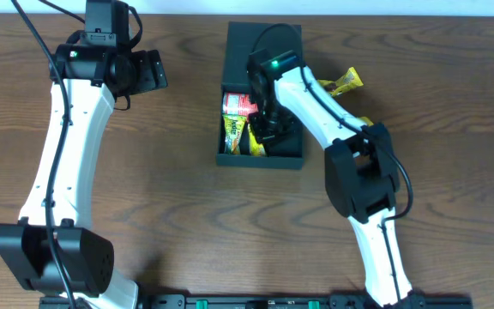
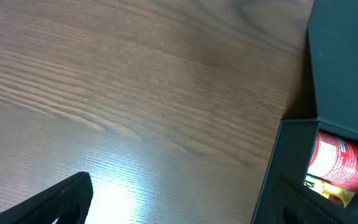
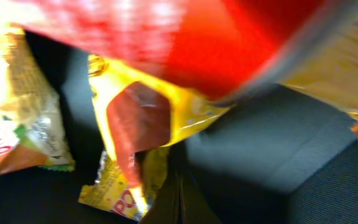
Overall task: Pack container
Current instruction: 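Push the Apollo pack down into the box and release it, then move the right gripper to the small yellow Apollo pack behind the box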
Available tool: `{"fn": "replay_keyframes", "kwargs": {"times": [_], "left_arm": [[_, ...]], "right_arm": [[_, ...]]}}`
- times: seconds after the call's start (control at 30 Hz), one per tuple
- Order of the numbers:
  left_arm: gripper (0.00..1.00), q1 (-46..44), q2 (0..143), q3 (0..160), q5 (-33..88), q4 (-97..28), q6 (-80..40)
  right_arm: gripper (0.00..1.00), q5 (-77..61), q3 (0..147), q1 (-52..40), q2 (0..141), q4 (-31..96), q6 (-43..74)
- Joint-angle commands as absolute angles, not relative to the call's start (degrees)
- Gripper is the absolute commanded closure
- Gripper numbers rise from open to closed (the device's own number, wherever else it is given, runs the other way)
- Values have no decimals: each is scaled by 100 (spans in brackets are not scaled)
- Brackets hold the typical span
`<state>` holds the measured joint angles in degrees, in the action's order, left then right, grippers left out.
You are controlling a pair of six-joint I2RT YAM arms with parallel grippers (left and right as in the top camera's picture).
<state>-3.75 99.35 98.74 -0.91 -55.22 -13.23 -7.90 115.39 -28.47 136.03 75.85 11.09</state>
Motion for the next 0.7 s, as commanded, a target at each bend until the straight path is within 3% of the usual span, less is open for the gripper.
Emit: {"fn": "replay_keyframes", "kwargs": {"times": [0.0,0.43,0.67], "left_arm": [[7,-353,9972,9863,-191,-5524,-1286],[7,-353,9972,9863,-191,-5529,-1284],[7,-353,9974,9863,-191,-5524,-1284]], "right_arm": [[99,-923,11496,-3002,13675,7603,1063],[98,-856,11920,-2982,13673,7644,1059],[99,-578,12401,-2941,13673,8298,849]]}}
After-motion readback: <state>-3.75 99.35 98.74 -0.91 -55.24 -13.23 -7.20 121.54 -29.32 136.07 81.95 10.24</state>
